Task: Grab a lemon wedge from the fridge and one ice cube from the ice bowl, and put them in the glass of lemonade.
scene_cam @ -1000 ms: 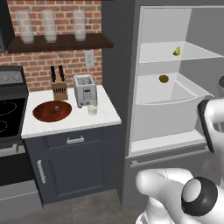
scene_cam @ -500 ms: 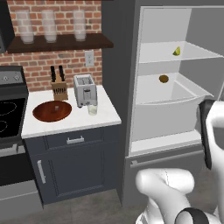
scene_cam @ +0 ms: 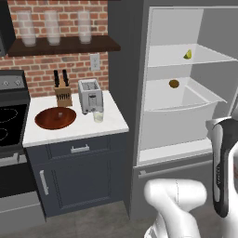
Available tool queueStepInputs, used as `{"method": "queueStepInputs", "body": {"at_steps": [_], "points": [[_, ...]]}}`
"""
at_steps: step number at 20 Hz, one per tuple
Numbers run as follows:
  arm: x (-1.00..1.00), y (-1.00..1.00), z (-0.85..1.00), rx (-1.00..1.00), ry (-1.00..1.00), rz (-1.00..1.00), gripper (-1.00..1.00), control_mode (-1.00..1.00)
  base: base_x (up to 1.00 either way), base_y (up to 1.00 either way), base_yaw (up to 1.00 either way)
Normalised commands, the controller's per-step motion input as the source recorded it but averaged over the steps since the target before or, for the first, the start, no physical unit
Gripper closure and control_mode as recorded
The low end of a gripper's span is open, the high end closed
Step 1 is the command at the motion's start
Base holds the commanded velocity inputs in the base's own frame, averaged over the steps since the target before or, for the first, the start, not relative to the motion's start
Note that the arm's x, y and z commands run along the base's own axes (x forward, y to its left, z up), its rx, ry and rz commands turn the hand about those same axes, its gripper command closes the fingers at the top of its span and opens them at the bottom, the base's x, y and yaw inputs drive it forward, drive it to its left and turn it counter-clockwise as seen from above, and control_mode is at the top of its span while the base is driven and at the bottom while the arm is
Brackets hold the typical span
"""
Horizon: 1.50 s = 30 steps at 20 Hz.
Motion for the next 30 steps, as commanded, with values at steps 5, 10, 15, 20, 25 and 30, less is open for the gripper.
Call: {"method": "queueStepInputs", "body": {"at_steps": [5,10,15,20,25,30], "points": [[-0.07,0.89,0.17,0.33,-0.23,-0.13,-1.0,-1.0,0.0,0.0,0.0],[0.0,0.85,0.1,0.2,-0.04,-0.13,-1.0,-1.0,0.0,0.0,0.0],[0.0,0.6,-0.33,0.09,0.08,0.0,-1.0,-1.0,0.0,0.0,0.0],[0.2,0.04,-0.78,0.08,0.08,0.0,-1.0,-1.0,0.0,0.0,0.0],[0.02,0.0,-0.48,0.04,0.08,0.02,-1.0,-1.0,0.0,0.0,0.0],[-0.17,0.07,-0.21,0.0,0.05,0.01,-1.0,-1.0,0.0,0.0,0.0]]}}
